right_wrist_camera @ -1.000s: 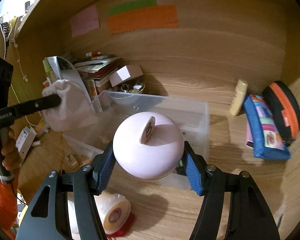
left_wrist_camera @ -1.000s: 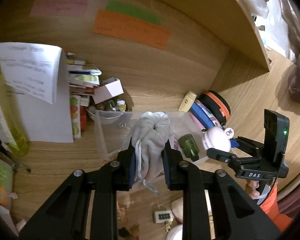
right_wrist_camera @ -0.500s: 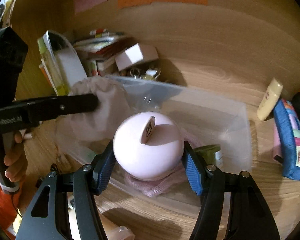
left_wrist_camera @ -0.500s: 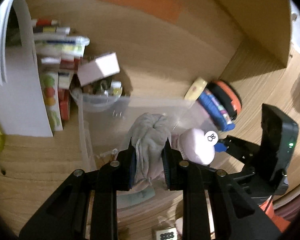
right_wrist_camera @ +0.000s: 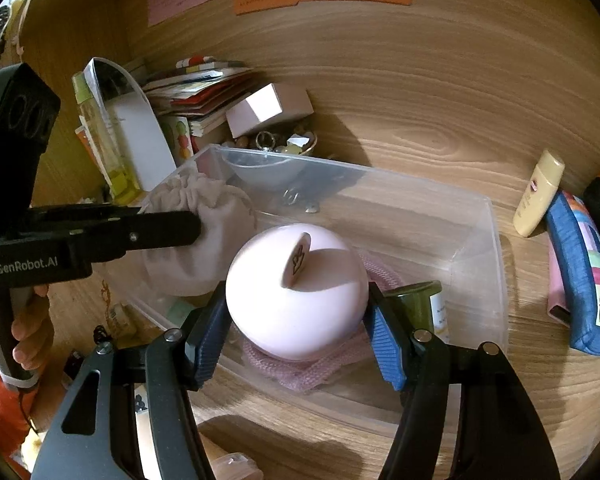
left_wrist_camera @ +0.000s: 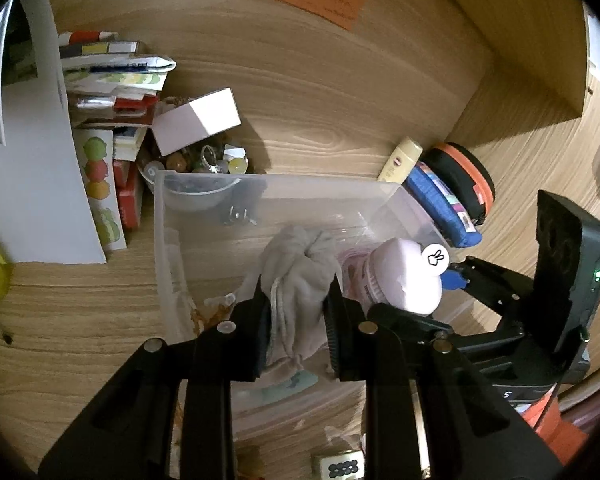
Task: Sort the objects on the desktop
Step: 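Lower the white pouch and pink container into the clear box and open both tools, then move both tools back out of the box toward the remaining desk items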
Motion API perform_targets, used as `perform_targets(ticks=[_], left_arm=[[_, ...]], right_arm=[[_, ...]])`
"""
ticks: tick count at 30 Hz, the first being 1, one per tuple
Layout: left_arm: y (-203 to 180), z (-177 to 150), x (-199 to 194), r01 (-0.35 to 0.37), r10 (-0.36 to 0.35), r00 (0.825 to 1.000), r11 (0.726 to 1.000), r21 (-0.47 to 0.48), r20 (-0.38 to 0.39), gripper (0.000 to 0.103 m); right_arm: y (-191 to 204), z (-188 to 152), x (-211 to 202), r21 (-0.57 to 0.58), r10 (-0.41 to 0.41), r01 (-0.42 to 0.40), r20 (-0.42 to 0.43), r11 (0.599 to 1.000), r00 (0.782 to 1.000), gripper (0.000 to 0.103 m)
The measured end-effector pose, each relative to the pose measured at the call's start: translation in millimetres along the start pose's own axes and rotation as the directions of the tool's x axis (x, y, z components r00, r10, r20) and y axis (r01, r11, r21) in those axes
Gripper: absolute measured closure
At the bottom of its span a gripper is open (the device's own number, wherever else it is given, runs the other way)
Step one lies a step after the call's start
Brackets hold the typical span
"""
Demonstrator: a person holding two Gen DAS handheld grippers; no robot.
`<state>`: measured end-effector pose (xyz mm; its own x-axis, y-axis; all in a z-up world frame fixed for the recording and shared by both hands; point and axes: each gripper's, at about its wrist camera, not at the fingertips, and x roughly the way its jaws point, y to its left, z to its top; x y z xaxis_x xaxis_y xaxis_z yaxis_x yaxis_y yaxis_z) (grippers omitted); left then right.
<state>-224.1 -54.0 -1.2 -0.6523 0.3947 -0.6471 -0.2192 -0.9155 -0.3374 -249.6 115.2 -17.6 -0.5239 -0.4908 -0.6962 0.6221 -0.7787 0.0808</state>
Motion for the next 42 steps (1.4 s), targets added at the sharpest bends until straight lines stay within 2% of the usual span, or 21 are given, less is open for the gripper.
perform_targets(ticks=[8,13,15,17,19,21,22,27,32,34,36,39,42], left_arm=[[-7,1,-2,-0.051,0.050,0.998,0.998,0.032,0.025,0.074],[-11,3,-9,-0.047,0.044,0.997,0.998,0.047,0.064,0.069],[-14,2,-20,-0.059,0.053,0.993,0.996,0.060,0.104,0.053],[-19,2,-30,-0.089,0.076,0.984,0.993,0.075,0.162,0.041],[-24,1,-38,-0.124,0.101,0.973,0.987,0.100,0.207,0.037],[-26,1,-41,-0.157,0.129,0.965,0.981,0.111,0.227,0.029],[-27,1,-42,-0.176,0.145,0.960,0.978,0.113,0.238,0.028],[-22,6,-37,-0.189,0.161,0.962,0.975,0.116,0.220,0.027],[-15,-1,-47,-0.199,0.180,0.964,0.976,0.083,0.198,0.027],[-16,-9,-53,-0.230,0.207,0.958,0.968,0.099,0.200,0.022],[-16,-18,-60,-0.255,0.229,0.951,0.961,0.109,0.206,0.008],[-10,-30,-70,-0.275,0.249,0.948,0.954,0.116,0.201,0.008],[-1,-41,-76,-0.252,0.234,0.960,0.962,0.106,0.156,0.008]], right_arm=[[8,-1,-7,-0.050,-0.060,0.061,0.035,0.997,0.998,0.042],[6,-1,-9,-0.043,-0.054,0.055,0.042,0.998,0.998,0.030],[6,-1,-11,-0.038,-0.049,0.051,0.050,0.998,0.998,0.029],[4,-2,-14,-0.029,-0.039,0.041,0.057,0.999,0.998,0.028],[2,-1,-15,-0.017,-0.034,0.035,0.064,0.999,0.997,0.021],[-1,-1,-16,-0.001,-0.031,0.031,0.072,1.000,0.997,0.019],[-2,-1,-17,0.006,-0.028,0.028,0.074,1.000,0.997,0.019],[-9,0,-19,0.043,0.003,-0.007,0.073,0.999,0.997,0.018],[-7,0,-25,0.048,-0.027,0.023,0.071,0.999,0.997,0.018],[-5,-1,-31,0.053,-0.028,0.024,0.069,0.998,0.997,0.018],[-2,-2,-39,0.057,-0.025,0.020,0.074,0.998,0.997,0.018],[4,-7,-52,0.057,-0.034,0.029,0.086,0.998,0.996,0.018],[12,-15,-62,0.044,-0.039,0.035,0.091,0.998,0.995,0.014]])
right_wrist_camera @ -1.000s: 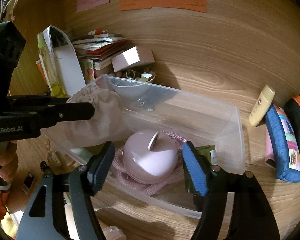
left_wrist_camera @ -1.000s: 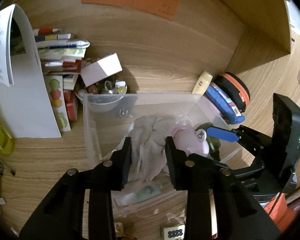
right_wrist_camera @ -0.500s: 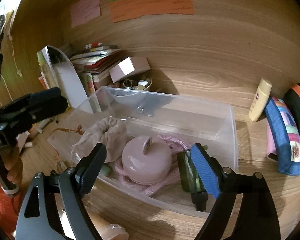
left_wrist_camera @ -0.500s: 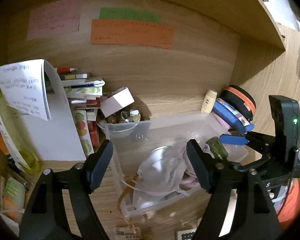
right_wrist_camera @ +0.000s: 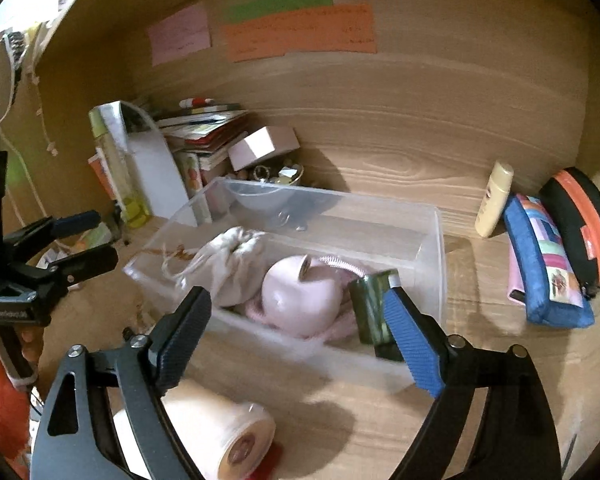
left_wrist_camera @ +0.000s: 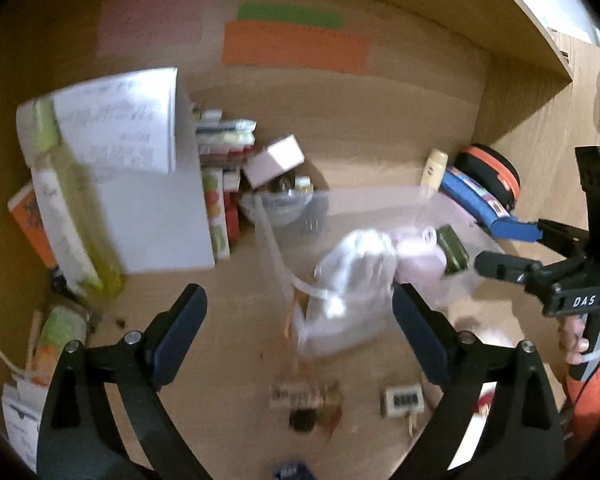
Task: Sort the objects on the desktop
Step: 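Move both tools back out of the box toward the remaining desk items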
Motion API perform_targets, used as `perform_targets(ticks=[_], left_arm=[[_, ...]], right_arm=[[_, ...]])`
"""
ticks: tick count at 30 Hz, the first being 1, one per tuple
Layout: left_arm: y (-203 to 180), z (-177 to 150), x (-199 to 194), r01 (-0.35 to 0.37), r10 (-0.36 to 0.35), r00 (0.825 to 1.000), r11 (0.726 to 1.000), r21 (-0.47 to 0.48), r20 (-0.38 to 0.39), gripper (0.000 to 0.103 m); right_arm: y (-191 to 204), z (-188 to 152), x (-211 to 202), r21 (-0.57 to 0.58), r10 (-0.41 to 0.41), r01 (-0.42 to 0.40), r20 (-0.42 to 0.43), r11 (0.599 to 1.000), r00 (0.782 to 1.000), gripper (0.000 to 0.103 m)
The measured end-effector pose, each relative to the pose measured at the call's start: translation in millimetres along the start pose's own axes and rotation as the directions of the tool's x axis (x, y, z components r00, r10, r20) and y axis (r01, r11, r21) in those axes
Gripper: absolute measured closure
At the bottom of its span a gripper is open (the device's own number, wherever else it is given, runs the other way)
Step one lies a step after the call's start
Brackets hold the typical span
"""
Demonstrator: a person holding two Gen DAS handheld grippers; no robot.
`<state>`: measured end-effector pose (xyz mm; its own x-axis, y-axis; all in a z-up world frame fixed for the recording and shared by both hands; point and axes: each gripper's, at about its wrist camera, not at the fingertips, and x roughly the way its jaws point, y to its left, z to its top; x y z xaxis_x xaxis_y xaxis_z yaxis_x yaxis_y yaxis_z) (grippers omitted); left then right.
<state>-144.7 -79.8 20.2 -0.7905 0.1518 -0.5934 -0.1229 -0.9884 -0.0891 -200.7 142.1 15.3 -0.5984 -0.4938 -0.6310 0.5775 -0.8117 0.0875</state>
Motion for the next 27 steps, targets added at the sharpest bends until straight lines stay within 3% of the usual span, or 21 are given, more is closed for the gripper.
perform_targets(ticks=[11,27], left_arm=[[17,-44,-13,-0.050,0.050,0.997,0.999,0.008,-0.066,0.008],[9,-91,-26,-0.023,0.030,0.991,0.999,0.049,-0.127,0.008]], right_arm=[[23,-33,-14,-0.015,-0.021,0.020,-0.024,1.000,0.999,0.012],[66,-74,8,-0.076,-0.073,0.065,-0.110,0.995,0.991,0.012]])
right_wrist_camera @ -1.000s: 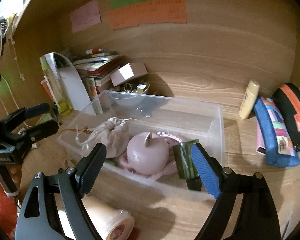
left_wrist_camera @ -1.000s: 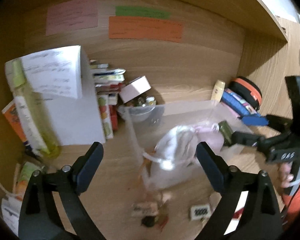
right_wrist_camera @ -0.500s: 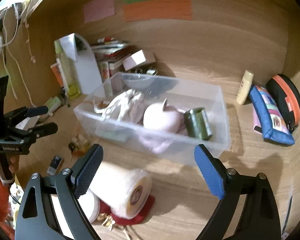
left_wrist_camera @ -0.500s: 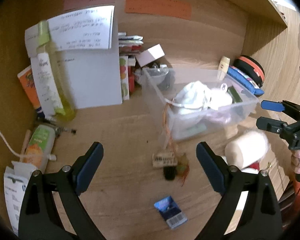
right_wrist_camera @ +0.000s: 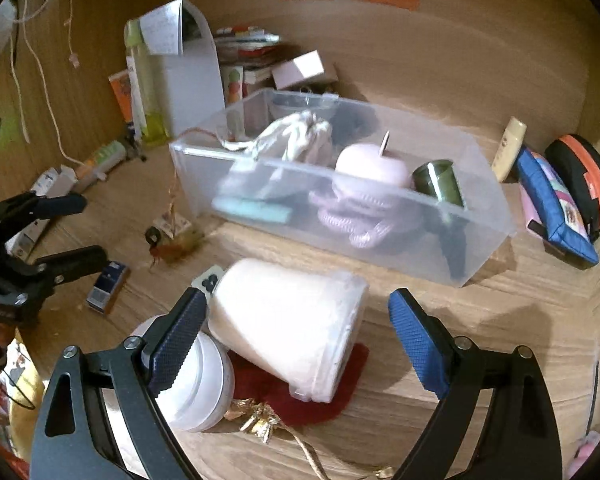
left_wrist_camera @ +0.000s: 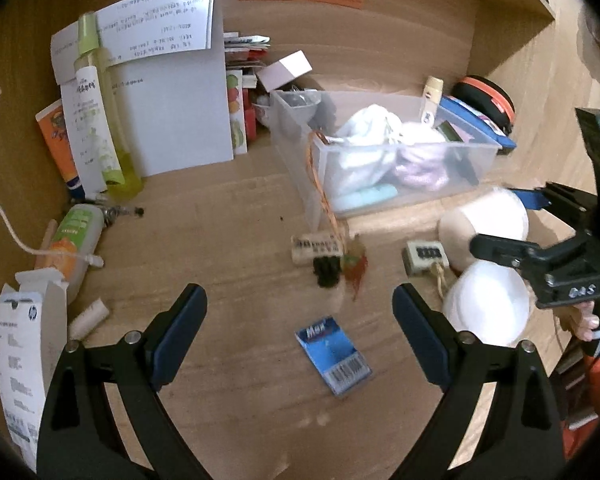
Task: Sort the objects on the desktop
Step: 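Move both tools back out of the box toward the remaining desk items, then grasp the blue staple box with the left tool while the right tool grasps the cream cylinder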
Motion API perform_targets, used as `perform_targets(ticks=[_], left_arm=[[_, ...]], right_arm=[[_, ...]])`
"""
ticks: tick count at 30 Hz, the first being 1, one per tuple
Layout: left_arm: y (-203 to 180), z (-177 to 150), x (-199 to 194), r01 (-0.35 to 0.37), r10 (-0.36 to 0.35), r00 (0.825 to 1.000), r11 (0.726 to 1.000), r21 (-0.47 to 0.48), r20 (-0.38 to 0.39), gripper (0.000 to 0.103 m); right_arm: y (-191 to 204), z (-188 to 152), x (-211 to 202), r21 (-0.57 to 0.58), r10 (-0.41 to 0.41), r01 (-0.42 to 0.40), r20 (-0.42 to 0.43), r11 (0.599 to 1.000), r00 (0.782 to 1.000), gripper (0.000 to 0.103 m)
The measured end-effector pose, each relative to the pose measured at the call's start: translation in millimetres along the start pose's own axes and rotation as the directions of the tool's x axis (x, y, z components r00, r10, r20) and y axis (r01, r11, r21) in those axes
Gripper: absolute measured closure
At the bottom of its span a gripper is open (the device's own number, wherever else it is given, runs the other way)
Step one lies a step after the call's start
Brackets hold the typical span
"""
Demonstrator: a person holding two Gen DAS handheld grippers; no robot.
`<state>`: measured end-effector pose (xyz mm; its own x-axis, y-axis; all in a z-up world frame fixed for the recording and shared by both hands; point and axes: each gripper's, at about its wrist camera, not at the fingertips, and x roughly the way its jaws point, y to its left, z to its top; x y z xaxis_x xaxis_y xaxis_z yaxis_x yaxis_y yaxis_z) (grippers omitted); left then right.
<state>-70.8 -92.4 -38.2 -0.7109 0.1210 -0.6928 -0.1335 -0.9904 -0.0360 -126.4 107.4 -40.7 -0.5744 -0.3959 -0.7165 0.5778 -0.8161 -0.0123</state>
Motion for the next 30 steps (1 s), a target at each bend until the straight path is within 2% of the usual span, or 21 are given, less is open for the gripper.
perform_targets(ticks=[5,10,17,19,22,28,30], left_arm=[[-4,-12,1,0.015,-0.015,0.999,1.000,0.014,-0.030,0.008],[-11,-22,5,0.016,-0.014,0.998,0.999,0.036,-0.061,0.008],[-14,-26,8,0.026,-0.024,0.998,0.999,0.025,-0.063,0.009],[-17,-27,8,0.019,-0.017,0.998,0.999,0.028,-0.059,0.009],[-20,-28,11,0.036,-0.034,0.997,0.999,0.023,-0.076,0.019],[-23,-29,16,0.018,-0.017,0.997,1.000,0.019,-0.080,0.034],[-22,-29,16,0.003,-0.002,0.998,1.000,0.017,-0.069,0.053]], right_arm=[[-1,-3,4,0.013,-0.007,0.007,0.000,1.000,1.000,0.012],[-16,-9,1,0.063,0.036,-0.035,-0.013,0.997,0.999,0.013],[-33,-18,-13,0.047,-0.017,0.016,0.021,0.999,1.000,0.014],[-37,-20,-15,0.043,-0.034,0.033,0.026,0.999,0.999,0.017],[-38,-18,-12,0.023,-0.035,0.034,0.018,0.999,0.999,0.023],[-29,-7,1,-0.065,-0.030,0.030,0.013,0.997,0.999,0.022],[-28,-6,5,-0.077,-0.027,0.028,0.010,0.997,1.000,0.022]])
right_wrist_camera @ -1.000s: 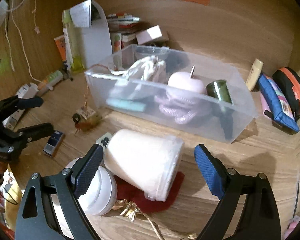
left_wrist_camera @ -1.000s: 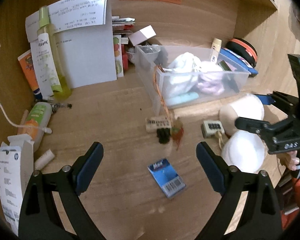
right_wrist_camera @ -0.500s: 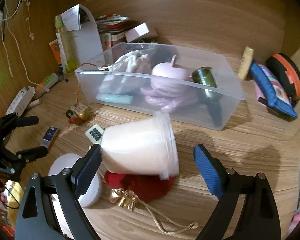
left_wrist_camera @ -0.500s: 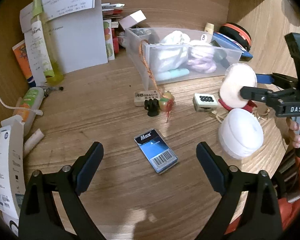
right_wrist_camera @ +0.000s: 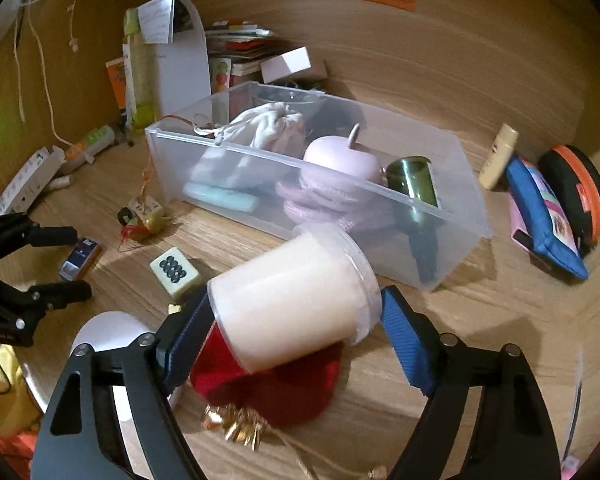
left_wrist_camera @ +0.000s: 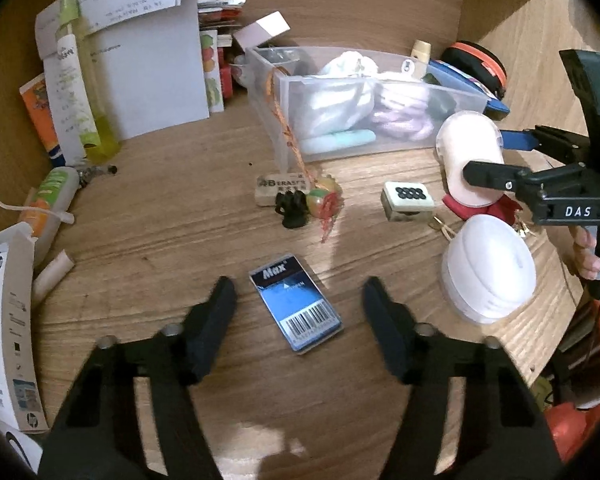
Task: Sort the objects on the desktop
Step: 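Grasp the blue staple box with the left tool while the right tool grasps the cream cylinder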
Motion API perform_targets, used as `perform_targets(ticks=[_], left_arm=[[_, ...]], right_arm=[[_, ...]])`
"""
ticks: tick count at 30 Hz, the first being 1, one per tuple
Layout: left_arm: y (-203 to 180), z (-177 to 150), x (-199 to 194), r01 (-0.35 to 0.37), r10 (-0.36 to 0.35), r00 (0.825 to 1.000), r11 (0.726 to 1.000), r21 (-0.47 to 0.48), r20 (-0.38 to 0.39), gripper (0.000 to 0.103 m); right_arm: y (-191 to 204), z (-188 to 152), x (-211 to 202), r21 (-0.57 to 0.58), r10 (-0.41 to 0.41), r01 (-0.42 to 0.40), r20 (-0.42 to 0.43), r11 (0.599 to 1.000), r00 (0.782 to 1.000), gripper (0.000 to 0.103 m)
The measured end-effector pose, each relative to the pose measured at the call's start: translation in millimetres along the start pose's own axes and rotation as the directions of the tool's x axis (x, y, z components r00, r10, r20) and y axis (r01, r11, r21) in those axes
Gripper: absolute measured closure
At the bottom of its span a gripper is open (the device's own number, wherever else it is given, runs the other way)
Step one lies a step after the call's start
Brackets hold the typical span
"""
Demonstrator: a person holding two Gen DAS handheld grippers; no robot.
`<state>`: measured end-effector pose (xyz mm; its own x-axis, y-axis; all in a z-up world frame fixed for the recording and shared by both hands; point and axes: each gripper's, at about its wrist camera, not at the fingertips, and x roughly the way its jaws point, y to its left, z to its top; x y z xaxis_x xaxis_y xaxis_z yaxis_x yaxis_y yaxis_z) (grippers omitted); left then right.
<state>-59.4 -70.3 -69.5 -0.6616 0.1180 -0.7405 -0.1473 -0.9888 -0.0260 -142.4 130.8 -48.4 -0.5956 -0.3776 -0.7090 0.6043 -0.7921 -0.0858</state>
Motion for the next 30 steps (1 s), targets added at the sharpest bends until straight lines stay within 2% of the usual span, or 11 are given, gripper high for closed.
perform_targets(ticks=[3,4,11,24,30], left_arm=[[1,-1,-1,-0.025,0.025,1.000,1.000,0.003,0.014,0.073],[3,0,-1,-0.029,0.029,0.999,1.000,-0.002,0.016,0.076],[4,2,-5,-0.043,0.044,0.998,0.999,-0.023,0.036,0.077],[9,34,-34,-0.031,0.043,0.982,0.997,-0.067,0.185,0.077],[8,51,-42,-0.007,0.025,0.971,0.997,-0.076,0.239,0.077]], right_arm=[[0,-2,1,-0.004,0.007,-0.007,0.025,1.000,1.000,0.023],[0,-2,1,-0.007,0.008,-0.007,0.031,1.000,0.999,0.024],[-5,-2,-3,0.021,0.039,-0.040,0.049,0.999,0.998,0.029],[-23,6,-29,0.107,0.138,-0.147,0.090,0.983,0.986,0.036],[-28,15,-46,0.122,0.138,-0.153,0.122,0.981,0.983,0.036]])
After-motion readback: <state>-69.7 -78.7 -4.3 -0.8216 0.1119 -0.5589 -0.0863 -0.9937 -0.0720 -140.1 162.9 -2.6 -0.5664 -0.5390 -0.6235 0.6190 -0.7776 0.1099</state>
